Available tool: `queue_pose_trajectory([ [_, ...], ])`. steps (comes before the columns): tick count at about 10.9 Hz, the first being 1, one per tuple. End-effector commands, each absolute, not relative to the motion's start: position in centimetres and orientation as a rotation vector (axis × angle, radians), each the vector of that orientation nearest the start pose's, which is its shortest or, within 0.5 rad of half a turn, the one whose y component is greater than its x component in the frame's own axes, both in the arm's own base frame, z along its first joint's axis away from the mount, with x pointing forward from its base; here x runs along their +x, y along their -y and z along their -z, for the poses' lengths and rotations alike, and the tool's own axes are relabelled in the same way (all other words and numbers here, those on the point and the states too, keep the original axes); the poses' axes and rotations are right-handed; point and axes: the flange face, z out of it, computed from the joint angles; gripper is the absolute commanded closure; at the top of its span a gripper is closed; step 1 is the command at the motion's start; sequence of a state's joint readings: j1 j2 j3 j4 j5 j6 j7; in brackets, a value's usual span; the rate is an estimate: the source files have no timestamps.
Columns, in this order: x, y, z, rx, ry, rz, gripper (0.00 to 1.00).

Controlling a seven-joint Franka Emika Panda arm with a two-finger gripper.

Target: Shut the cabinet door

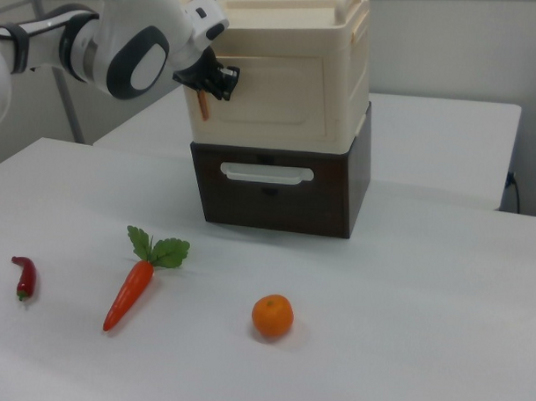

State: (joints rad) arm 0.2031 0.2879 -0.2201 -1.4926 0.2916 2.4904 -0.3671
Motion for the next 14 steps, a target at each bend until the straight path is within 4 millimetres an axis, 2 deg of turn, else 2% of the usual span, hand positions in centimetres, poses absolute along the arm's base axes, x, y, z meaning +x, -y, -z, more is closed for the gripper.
queue_pose_trajectory([
  [1,71.1,-1.9,-58.4,-2.851,0.282,1.15,0.84],
  [4,70.9,-2.0,-58.8,-2.845,0.284,1.149,0.82],
  [5,70.0,-1.9,-59.6,-2.854,0.301,1.117,0.82],
  [7,67.5,-0.5,-59.6,-2.905,0.315,0.789,0.84],
  [8,65.9,1.1,-60.3,-2.914,0.255,0.663,0.84],
  [9,64.3,3.3,-61.0,-2.925,0.093,0.544,0.83],
  [10,63.0,4.7,-60.6,-2.98,-0.003,0.389,0.77],
  [11,61.7,5.2,-60.2,-3.04,-0.076,0.23,0.56],
  [12,60.5,6.0,-60.0,-3.069,-0.164,0.12,0.3],
  [13,59.5,6.3,-59.9,-3.102,-0.182,0.023,0.0],
  [14,58.5,6.6,-60.2,-3.121,-0.186,-0.038,0.0],
])
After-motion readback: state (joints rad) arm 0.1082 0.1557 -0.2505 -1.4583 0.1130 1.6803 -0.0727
